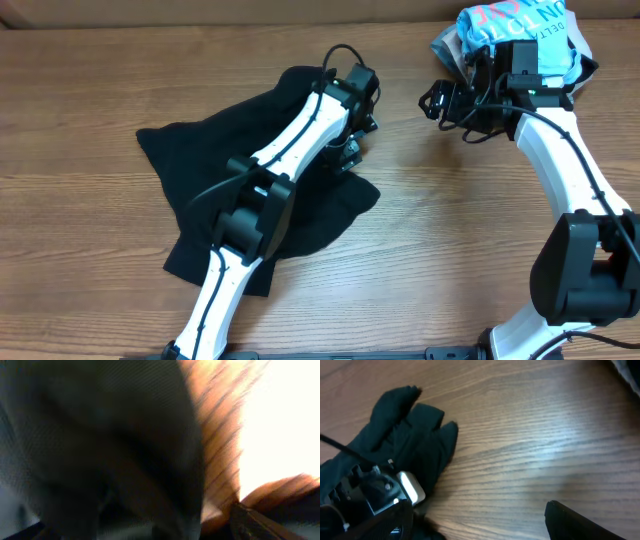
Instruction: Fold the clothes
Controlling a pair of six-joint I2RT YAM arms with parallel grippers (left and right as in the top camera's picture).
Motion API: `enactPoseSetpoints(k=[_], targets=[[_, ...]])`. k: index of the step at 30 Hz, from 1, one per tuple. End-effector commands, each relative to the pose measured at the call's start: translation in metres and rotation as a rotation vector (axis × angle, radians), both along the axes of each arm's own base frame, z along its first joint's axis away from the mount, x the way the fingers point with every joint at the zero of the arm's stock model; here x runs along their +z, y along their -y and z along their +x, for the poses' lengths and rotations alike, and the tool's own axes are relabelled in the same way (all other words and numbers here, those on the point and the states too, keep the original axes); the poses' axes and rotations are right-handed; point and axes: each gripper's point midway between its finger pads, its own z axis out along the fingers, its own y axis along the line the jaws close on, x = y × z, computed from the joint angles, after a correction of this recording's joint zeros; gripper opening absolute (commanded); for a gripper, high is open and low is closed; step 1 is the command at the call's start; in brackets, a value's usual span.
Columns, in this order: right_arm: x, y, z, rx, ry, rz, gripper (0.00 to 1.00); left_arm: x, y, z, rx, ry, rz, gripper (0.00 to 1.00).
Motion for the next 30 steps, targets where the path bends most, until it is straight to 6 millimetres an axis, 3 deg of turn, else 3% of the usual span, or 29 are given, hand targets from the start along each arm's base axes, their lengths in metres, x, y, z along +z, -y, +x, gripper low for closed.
enactPoseSetpoints(k=[1,4,10,17,21,24,27,30], targets=[[0.014,-0.007,0.011,0.021,0.053,0.016,0.88,0.025,-0.021,0.025,0.325,0.054,-0.057,1.00],[0.023,-0.018,0.017,0.051,0.100,0.044,0.88,0.052,-0.042,0.030,0.536,0.022,-0.123,1.00],[0.041,-0.049,0.037,0.064,0.220,0.032,0.78,0.092,-0.080,0.051,0.682,-0.036,-0.327,1.00],[0.058,-0.113,0.058,0.062,0.383,-0.030,0.74,0.102,-0.133,0.070,0.813,-0.034,-0.424,1.00],[0.040,-0.163,0.062,0.119,0.383,-0.054,0.75,0.102,-0.146,0.070,0.823,-0.034,-0.419,1.00],[0.013,-0.198,0.064,0.159,0.341,-0.064,0.75,0.101,-0.149,0.070,0.820,-0.028,-0.404,1.00],[-0.015,-0.219,0.063,0.166,0.302,-0.092,0.76,0.101,-0.149,0.071,0.819,-0.024,-0.401,1.00],[-0.034,-0.222,0.060,0.127,0.272,-0.142,0.75,0.101,-0.150,0.071,0.813,-0.022,-0.397,1.00]])
